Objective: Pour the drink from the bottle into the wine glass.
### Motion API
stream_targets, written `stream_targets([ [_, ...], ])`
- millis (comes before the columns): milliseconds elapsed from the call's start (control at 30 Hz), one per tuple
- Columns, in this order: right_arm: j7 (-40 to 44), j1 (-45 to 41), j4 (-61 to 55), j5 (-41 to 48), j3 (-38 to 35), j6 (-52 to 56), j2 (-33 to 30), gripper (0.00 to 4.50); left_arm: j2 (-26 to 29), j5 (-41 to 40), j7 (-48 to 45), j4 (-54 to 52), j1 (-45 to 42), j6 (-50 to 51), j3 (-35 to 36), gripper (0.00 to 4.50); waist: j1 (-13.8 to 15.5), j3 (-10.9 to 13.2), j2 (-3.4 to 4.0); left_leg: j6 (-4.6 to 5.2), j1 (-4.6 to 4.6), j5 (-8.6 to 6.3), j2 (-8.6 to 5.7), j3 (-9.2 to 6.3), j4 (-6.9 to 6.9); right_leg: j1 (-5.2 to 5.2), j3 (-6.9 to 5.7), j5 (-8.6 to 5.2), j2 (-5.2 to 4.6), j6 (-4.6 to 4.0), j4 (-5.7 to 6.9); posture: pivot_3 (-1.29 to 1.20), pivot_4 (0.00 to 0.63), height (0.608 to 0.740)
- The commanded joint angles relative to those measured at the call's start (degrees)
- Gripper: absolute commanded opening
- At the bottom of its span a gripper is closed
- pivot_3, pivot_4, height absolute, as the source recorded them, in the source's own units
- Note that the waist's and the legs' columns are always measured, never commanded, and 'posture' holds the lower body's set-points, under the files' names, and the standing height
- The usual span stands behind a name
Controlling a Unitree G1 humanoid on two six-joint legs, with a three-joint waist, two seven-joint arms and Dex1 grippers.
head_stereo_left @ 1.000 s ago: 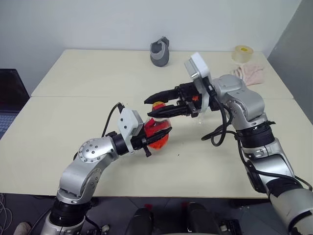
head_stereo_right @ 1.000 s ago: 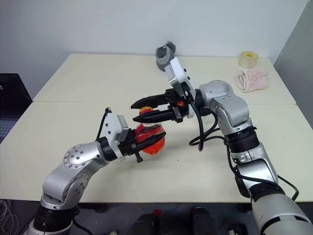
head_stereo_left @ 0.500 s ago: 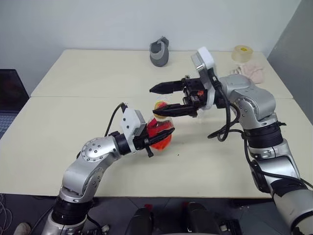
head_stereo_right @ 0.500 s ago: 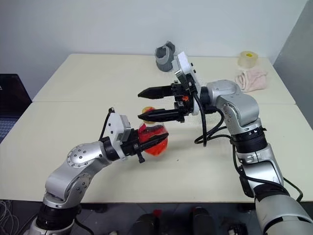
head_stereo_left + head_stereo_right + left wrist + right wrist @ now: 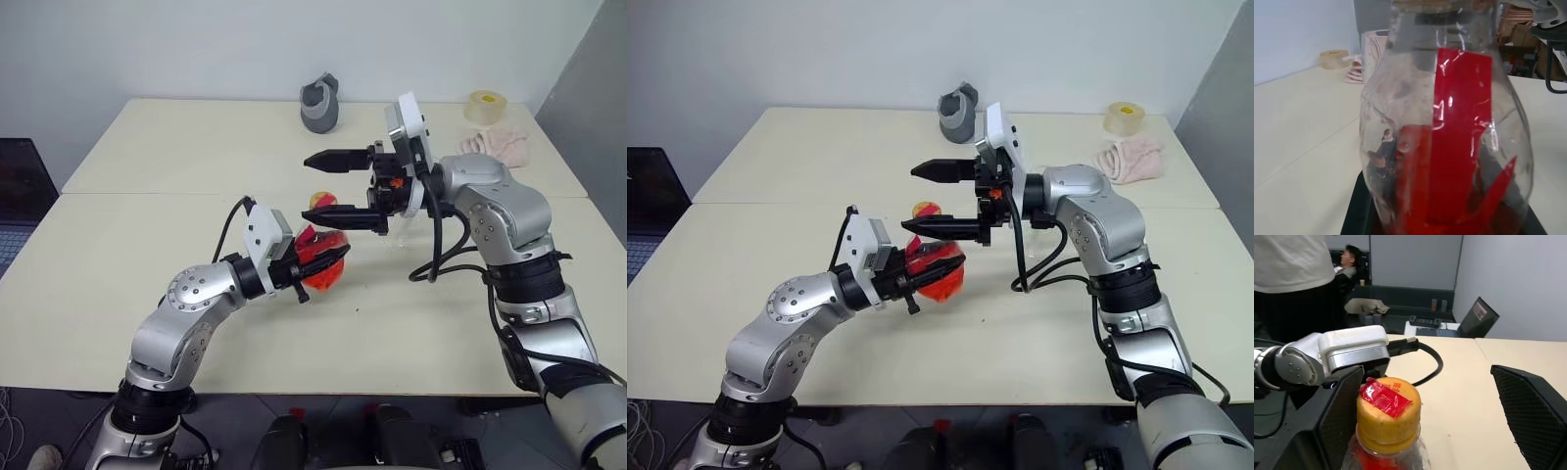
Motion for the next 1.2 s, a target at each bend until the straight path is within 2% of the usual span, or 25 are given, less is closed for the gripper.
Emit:
stream_targets([
  [33,-0.6,0.5,-1.1,-0.4,-2.3,-1.3,-1.4,4.44,-0.2,-0.1,-0.2,-1.4,-1.3,-1.7,0.7,1.26,0.0,0.0,0.0,0.0,0.0,0.0,0.0,0.0,0.0,0.0,0.0,0.0,0.0,0.0,0.0,0.0,0.15,0.74],
  [467,1.1,2.7,-5.9,5.4,-3.7,5.3,-4.1,4.44,-0.1,0.1,-0.8,-0.8,-1.5,-2.1,0.9,1.26,0.0,0.0,0.0,0.01,0.0,0.0,0.0,0.01,0.0,0.0,0.01,0.0,0.0,0.0,0.0,0.0,0.15,0.74],
  [733,-0.3,2.0,-7.2,8.3,-3.4,8.7,-2.1,4.44,-0.2,0.2,-1.2,-0.5,-1.6,-2.3,0.9,1.26,0.0,0.0,0.0,0.01,0.0,-0.01,0.0,0.01,0.0,0.01,0.0,0.0,0.01,0.0,0.0,0.0,0.15,0.74],
  [967,-1.0,1.1,-5.1,6.2,-2.2,6.3,0.4,4.44,-0.3,0.5,-1.0,-0.3,-1.7,-2.6,0.8,1.26,0.0,0.0,0.0,0.01,0.0,0.0,0.0,-0.01,0.0,0.01,-0.01,0.0,0.01,0.0,0.0,0.0,0.15,0.74],
  [1100,-0.2,1.1,-4.6,5.8,-1.8,5.5,0.5,3.55,0.1,0.1,-1.2,-0.9,-1.0,-2.2,1.0,1.26,0.0,0.0,0.0,0.01,0.0,0.0,0.0,0.0,0.01,0.01,-0.01,0.0,0.01,0.0,0.0,0.0,0.15,0.74],
  [1200,0.2,1.1,-4.5,5.9,-1.8,5.4,0.6,2.42,0.0,0.2,-1.0,-1.1,-0.8,-2.3,1.0,1.26,0.0,0.0,0.0,0.01,0.0,0.0,0.0,0.0,0.01,0.01,0.0,0.0,0.0,0.0,0.0,0.0,0.15,0.74],
])
